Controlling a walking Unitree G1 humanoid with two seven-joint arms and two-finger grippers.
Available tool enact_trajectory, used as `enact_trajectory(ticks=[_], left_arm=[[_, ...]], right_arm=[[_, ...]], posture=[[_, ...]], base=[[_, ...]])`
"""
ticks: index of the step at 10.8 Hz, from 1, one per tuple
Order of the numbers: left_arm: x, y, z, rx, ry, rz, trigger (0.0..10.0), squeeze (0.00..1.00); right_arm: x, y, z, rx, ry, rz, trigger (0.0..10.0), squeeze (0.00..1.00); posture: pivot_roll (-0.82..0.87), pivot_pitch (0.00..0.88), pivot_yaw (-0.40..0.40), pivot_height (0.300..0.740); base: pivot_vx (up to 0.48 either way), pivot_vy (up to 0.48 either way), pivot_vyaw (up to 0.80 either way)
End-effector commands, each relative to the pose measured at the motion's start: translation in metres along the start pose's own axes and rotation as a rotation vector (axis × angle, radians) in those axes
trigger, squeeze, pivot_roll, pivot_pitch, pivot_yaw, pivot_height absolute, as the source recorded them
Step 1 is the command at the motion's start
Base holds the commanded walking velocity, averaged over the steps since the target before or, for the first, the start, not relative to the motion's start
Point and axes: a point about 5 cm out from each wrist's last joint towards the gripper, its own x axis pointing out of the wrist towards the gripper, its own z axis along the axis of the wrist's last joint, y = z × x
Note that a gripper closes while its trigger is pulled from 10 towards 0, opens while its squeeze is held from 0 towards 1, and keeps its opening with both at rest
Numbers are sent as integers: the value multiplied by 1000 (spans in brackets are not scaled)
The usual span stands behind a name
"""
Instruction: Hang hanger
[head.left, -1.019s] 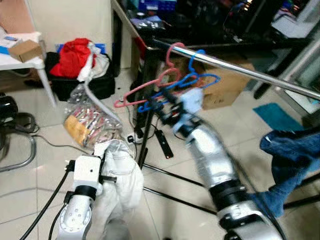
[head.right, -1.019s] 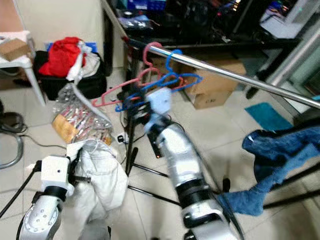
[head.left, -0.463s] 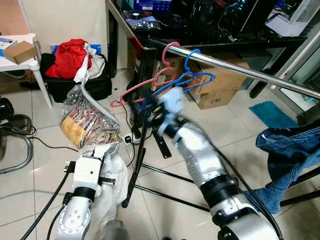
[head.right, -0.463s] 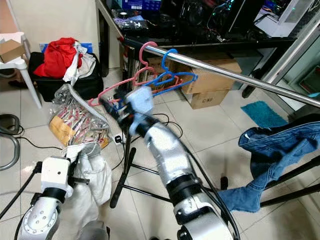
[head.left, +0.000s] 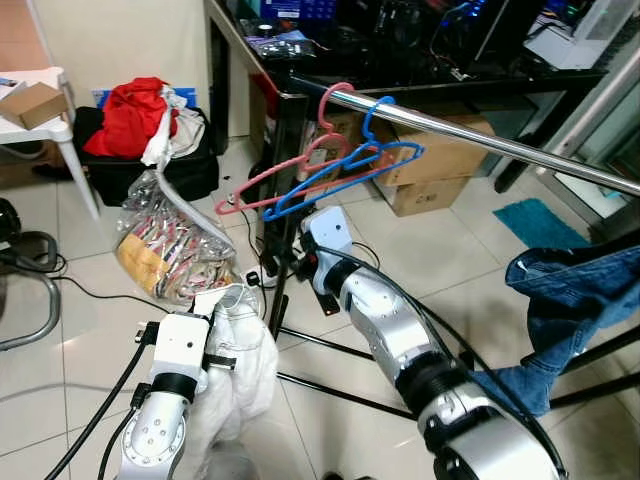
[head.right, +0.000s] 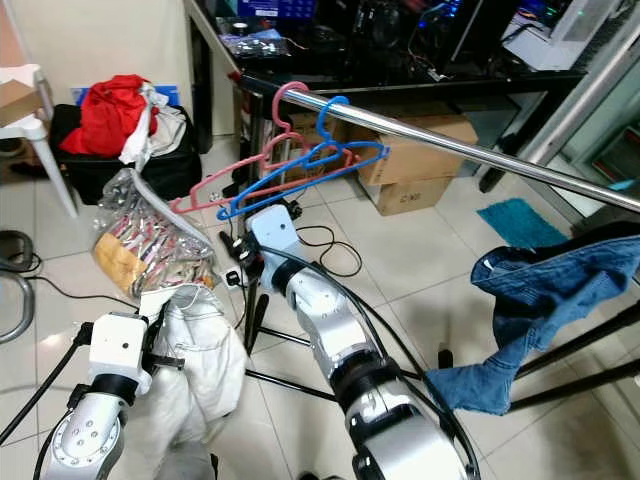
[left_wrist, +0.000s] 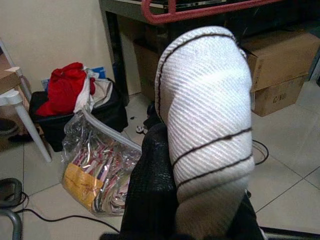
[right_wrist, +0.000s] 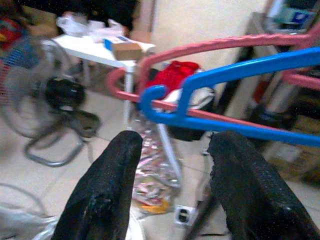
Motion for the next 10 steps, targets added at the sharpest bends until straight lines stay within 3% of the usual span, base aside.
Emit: enact_trajectory(ticks=[1,3,5,8,10], left_arm=[[4,-3,10,2,-57,-10,10000,0],[6,2,20,96,-115,-14,10000,0],[11,6,36,341,-202,-114,10000,0],[23,22,58,413,-269,-135,10000,0],[35,37,72,471,-293,-151,10000,0]], right_arm=[[16,13,23,35,-85,2,10000,0],[0,-23,15,68,-90,-91,10000,0],[-32,-63,-6,43,-41,-207,10000,0],[-54,-86,-19,18,5,-283,10000,0],[-59,-91,-20,17,7,-306,10000,0]], posture=[[391,75,-167,740],[393,73,-167,740],[386,70,-168,740],[372,65,-165,740],[365,61,-161,740]], base=[[0,0,0],[0,0,0],[0,0,0],[0,0,0],[0,0,0]])
